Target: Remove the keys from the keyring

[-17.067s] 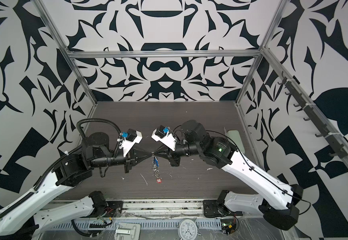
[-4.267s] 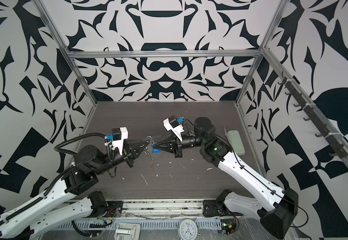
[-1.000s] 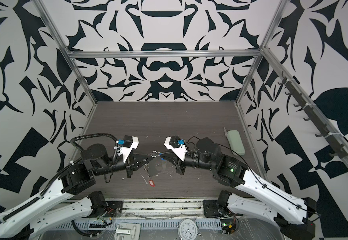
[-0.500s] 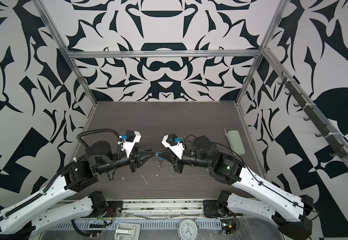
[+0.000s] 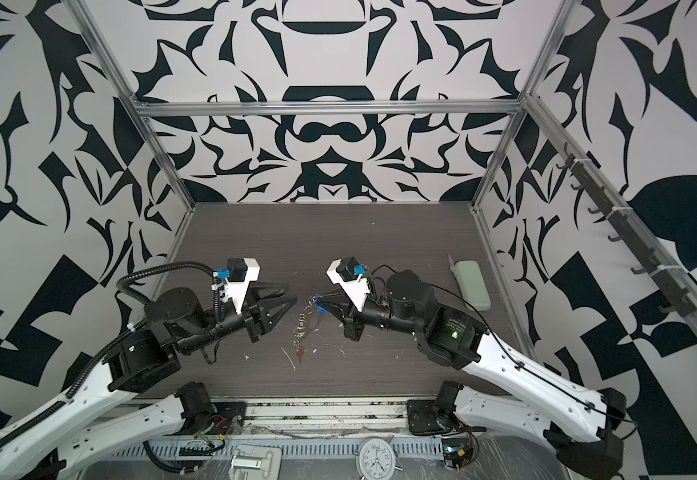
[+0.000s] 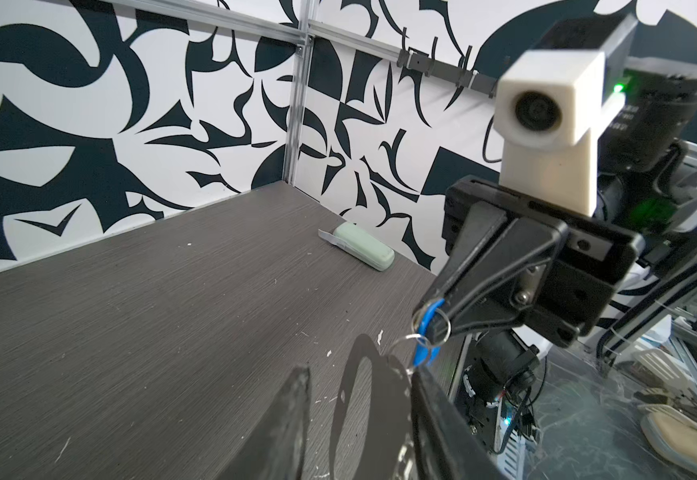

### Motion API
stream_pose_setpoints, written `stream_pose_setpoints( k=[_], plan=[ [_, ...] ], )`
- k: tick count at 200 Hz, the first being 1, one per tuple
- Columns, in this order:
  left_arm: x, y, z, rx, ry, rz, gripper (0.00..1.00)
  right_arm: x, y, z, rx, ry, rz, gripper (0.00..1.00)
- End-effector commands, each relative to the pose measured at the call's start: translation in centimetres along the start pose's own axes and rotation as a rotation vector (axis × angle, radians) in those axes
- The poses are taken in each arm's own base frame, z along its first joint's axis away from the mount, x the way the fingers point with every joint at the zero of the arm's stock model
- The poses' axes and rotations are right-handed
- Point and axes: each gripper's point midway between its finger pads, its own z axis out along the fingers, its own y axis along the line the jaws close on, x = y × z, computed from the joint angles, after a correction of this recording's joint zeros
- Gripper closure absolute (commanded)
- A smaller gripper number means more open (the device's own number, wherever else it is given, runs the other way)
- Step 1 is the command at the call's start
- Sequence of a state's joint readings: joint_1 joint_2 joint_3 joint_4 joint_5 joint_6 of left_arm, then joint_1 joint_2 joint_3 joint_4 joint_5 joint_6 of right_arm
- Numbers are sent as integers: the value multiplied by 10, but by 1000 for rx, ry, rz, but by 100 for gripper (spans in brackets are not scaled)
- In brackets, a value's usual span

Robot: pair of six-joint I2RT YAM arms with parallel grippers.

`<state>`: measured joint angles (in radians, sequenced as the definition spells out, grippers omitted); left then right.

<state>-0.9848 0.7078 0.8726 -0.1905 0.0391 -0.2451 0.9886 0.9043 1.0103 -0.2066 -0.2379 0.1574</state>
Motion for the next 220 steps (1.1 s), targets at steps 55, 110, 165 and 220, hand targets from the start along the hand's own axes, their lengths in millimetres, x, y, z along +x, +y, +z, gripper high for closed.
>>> stream_pose_setpoints(
  k=[55, 110, 165, 220],
  plan=[
    [13, -2, 20, -124, 33, 162, 53, -37, -12, -3, 97, -156, 99, 100],
    [7, 6, 36, -285, 25, 321, 53, -38, -14, -2, 104, -160, 134, 100],
    [-8, 4, 24, -278, -29, 319, 64, -38, -11, -6, 91, -164, 137, 100],
    [-18, -17, 18, -158, -74, 314, 64, -38, -11, -6, 90, -168, 141, 100]
  ],
)
